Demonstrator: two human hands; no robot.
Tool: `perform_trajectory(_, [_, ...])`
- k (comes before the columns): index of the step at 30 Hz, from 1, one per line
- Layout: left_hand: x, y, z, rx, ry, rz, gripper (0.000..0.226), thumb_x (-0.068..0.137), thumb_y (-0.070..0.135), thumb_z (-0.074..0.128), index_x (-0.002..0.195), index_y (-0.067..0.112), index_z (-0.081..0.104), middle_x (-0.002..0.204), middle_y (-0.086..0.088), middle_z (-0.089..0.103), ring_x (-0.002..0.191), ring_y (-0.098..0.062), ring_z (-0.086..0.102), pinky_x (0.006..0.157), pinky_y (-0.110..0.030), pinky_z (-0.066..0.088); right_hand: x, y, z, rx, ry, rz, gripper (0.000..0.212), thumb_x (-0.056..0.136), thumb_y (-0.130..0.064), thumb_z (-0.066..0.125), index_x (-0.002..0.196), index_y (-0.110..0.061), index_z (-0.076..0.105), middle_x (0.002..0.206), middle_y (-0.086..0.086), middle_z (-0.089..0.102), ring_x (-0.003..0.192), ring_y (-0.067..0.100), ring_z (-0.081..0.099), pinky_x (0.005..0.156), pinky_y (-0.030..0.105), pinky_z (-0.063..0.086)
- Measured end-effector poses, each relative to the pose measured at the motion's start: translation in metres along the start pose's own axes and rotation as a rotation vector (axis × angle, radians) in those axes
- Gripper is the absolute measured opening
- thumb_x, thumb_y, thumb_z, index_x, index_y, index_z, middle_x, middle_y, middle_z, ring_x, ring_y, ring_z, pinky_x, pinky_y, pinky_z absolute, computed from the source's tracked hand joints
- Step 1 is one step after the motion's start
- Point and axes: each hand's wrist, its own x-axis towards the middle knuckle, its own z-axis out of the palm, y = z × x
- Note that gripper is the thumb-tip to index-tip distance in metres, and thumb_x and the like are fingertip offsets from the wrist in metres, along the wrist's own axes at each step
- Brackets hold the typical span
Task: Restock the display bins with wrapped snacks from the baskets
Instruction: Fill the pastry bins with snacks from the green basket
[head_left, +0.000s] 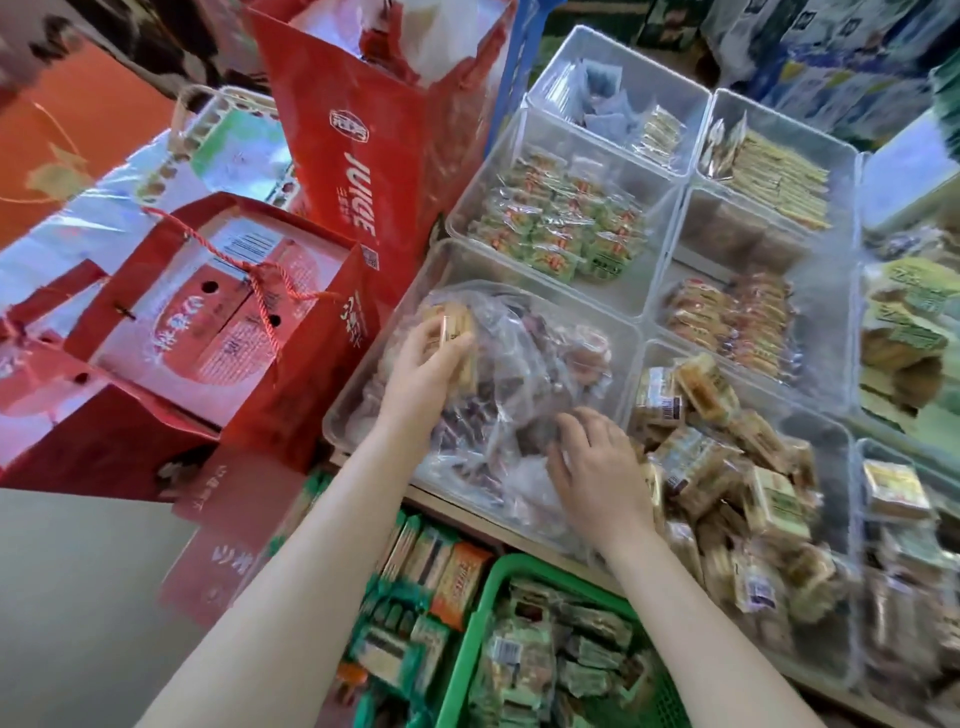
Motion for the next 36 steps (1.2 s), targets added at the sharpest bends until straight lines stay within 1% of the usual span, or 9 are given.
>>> perform_trajectory(4, [-0.027,-0.004,0.010,-0.496,-0.159,-0.375,0.044,0.102,0.041,0.049,0.131,0.010,0.058,0.111,-0.017,0.072,0.080,-0.028,0.070,0.053,-0.029,0.055,-0.012,0.009,-0.011,0.064,-0.025,-0.035,0.041,0.101,-0.034,0.043,0.123,-0.006,0.063,0.124,0.013,0.064,0.121,0.031,0.057,0.105,0.046,0.047])
perform_trajectory(8, [-0.052,-0.008,0.030,-0.592,-0.252,-0.447,0.050,0.105,0.044,0.040,0.124,0.003,0.062,0.100,-0.018,0.070,0.068,-0.025,0.064,0.049,-0.026,0.050,-0.013,0.012,-0.038,0.490,-0.044,0.188,0.032,0.105,-0.029,0.045,0.128,-0.013,0.061,0.126,0.000,0.060,0.120,0.013,0.051,0.100,0.025,0.040])
perform_trajectory(13, [-0.076,-0.011,0.066,-0.390,-0.211,-0.378,0.040,0.100,0.042,0.054,0.125,0.013,0.063,0.106,-0.012,0.070,0.077,-0.024,0.064,0.056,-0.030,0.051,-0.025,0.026,-0.097,0.915,0.178,0.509,0.026,0.106,-0.023,0.043,0.111,-0.019,0.068,0.097,-0.007,0.068,0.087,-0.006,0.061,0.076,0.017,0.046])
perform_trajectory(19, [-0.118,-0.002,0.150,0.001,-0.364,-0.137,0.029,0.099,0.027,0.059,0.127,0.017,0.057,0.104,-0.012,0.072,0.089,-0.022,0.071,0.073,-0.043,0.061,-0.075,0.052,-0.123,1.384,-0.004,0.478,0.053,0.083,-0.058,0.072,0.128,-0.032,0.059,0.122,0.000,0.069,0.112,0.020,0.068,0.096,0.047,0.055])
perform_trajectory(23, [-0.131,-0.003,0.192,-0.009,-0.314,-0.056,0.026,0.100,0.030,0.053,0.115,0.015,0.069,0.087,-0.005,0.071,0.084,-0.022,0.067,0.070,-0.039,0.058,-0.108,0.094,-0.128,1.849,0.163,0.711,0.029,0.098,-0.026,0.062,0.115,-0.003,0.061,0.099,0.017,0.072,0.089,0.030,0.070,0.075,0.037,0.060])
perform_trajectory(27, [-0.118,-0.048,0.192,0.755,-0.209,0.275,0.042,0.095,0.040,0.055,0.132,0.020,0.061,0.130,-0.001,0.059,0.124,-0.014,0.049,0.102,-0.034,0.039,-0.132,0.135,-0.133,2.178,0.329,0.879,0.024,0.100,-0.023,0.057,0.109,-0.002,0.063,0.086,0.015,0.072,0.071,0.024,0.071,0.059,0.029,0.058])
perform_trajectory(30, [-0.118,-0.085,0.194,1.065,-0.302,0.202,0.067,0.098,0.046,0.054,0.154,0.016,0.034,0.160,-0.008,0.032,0.148,-0.022,0.025,0.121,-0.041,0.022,-0.133,0.166,-0.125,2.026,0.422,0.933,0.030,0.102,-0.029,0.054,0.114,-0.002,0.059,0.104,0.020,0.065,0.086,0.028,0.068,0.072,0.035,0.058])
perform_trajectory(34, [-0.124,-0.100,0.205,1.176,-0.312,0.282,0.072,0.094,0.046,0.057,0.156,0.022,0.030,0.162,-0.005,0.028,0.150,-0.022,0.020,0.123,-0.044,0.013,-0.120,0.200,-0.104,0.878,0.374,0.844,0.051,0.101,-0.037,0.046,0.150,-0.023,0.042,0.149,0.009,0.046,0.132,0.024,0.049,0.106,0.043,0.045])
perform_trajectory(36, [-0.121,-0.101,0.207,1.190,-0.318,0.282,0.075,0.092,0.046,0.058,0.157,0.024,0.027,0.163,-0.004,0.026,0.151,-0.022,0.018,0.124,-0.046,0.011,-0.109,0.209,-0.092,0.607,0.240,0.703,0.053,0.106,-0.027,0.038,0.158,-0.025,0.028,0.160,0.005,0.031,0.142,0.023,0.036,0.113,0.045,0.038])
